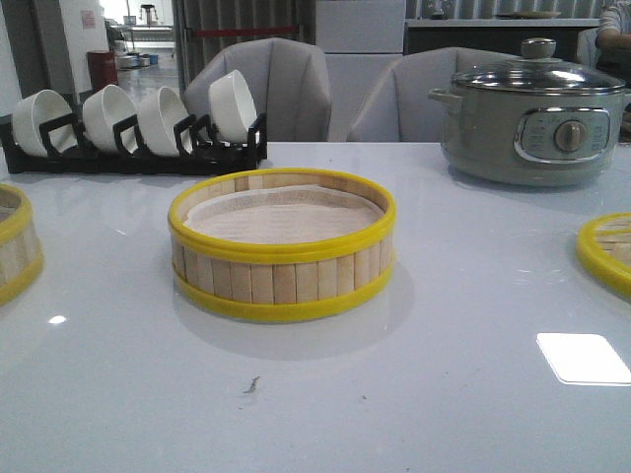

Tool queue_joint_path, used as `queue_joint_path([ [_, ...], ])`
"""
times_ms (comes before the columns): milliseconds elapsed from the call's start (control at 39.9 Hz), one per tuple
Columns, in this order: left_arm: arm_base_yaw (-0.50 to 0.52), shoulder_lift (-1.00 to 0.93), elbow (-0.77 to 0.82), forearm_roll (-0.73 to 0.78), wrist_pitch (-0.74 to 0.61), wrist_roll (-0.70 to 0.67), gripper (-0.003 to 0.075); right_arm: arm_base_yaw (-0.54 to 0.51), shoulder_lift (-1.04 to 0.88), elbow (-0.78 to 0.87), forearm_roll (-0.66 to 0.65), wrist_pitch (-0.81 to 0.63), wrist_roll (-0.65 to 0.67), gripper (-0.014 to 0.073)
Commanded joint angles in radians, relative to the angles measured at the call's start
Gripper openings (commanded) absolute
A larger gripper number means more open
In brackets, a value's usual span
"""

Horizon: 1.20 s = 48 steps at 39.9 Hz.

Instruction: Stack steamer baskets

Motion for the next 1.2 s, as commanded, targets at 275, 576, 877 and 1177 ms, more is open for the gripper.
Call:
queue_joint_path([
  [275,0.0,-0.015,0.001,-0.003,-0.077,-0.001,0.0088,-0.008,-0.019,-0.016,-0.002,-0.091,-0.009,0.0031],
  [576,0.0,0.319,-0.274,-0.075,0.06,-0.008,0.0088,-0.008,-0.019,-0.016,-0.002,-0.083,-0.009,0.0031],
  [877,0.0,0.828,-0.944,-0.046,0.433,0.0,0.0088,-0.008,-0.019,-0.016,-0.002,-0.083,-0.009,0.0031],
  [1177,0.0,1.038,-1.263,-0.018,0.752,0.058,0.0088,-0.008,-0.019,-0.016,-0.002,-0.083,-0.009,0.0031],
])
